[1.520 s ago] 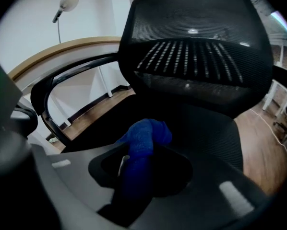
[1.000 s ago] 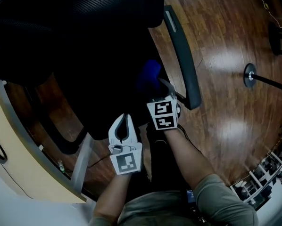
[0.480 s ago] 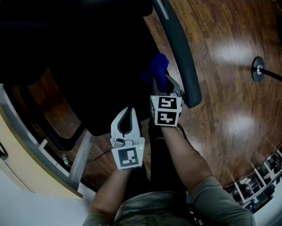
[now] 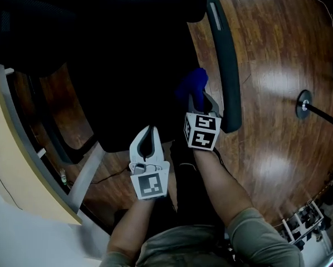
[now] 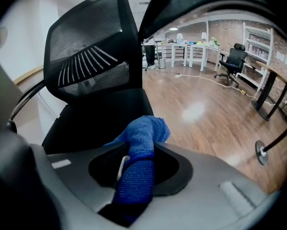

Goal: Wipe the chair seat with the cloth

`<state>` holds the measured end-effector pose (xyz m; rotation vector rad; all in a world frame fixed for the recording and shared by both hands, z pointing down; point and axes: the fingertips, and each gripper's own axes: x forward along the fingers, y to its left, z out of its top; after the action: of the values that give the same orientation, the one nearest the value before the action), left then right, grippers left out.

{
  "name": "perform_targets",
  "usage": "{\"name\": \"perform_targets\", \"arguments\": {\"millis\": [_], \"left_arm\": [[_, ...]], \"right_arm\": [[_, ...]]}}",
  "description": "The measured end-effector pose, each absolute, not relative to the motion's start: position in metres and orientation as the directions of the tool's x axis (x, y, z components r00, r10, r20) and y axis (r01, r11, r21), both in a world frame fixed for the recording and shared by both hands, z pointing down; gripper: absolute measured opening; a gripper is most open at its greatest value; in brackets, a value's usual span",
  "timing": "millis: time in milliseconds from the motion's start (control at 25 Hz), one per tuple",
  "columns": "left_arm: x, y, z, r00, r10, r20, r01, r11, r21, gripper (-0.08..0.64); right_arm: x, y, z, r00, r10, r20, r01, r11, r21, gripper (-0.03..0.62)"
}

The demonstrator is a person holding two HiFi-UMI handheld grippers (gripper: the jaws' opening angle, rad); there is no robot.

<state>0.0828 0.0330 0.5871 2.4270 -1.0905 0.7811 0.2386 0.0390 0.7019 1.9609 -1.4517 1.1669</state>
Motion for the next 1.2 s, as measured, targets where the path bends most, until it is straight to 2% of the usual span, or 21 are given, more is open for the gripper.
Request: {"name": "perform_targets", "arguments": {"millis": [200,360,600,880,1200], "left_arm": [[0.044,0.022,0.565,0.498,-0.623,0.603,-0.816,-0.572,0.083,0.003],[-0.003,0.017,0.556,0.405,-0.688,0.602,-0.887,-0.454,0.077,0.003],[-0.082,0.025,0.564,0.318,-0.721,0.616,-0.934,-0.349,0.074,0.003],[-0.157,0.039,0.574,0.234,-0.741,0.629,-0.965,-0.257,0.057,0.003],[-0.197,0.052,0.582,0.207,-0.742,0.638,-0.973,-0.227,0.052,0.003]], "right_arm": [[0.219,0.025,0.672,0.085,-0.587,0.805,-0.956,-0.274,-0.099,0.107],[0.17,-0.004,0.652,-0.028,-0.629,0.777,-0.991,-0.083,-0.103,0.107],[0.05,-0.028,0.636,-0.229,-0.649,0.725,-0.972,0.198,-0.13,0.107],[-0.085,-0.031,0.639,-0.432,-0.568,0.7,-0.866,0.477,-0.148,0.107],[-0.163,-0.018,0.669,-0.498,-0.466,0.731,-0.794,0.585,-0.168,0.107]]}}
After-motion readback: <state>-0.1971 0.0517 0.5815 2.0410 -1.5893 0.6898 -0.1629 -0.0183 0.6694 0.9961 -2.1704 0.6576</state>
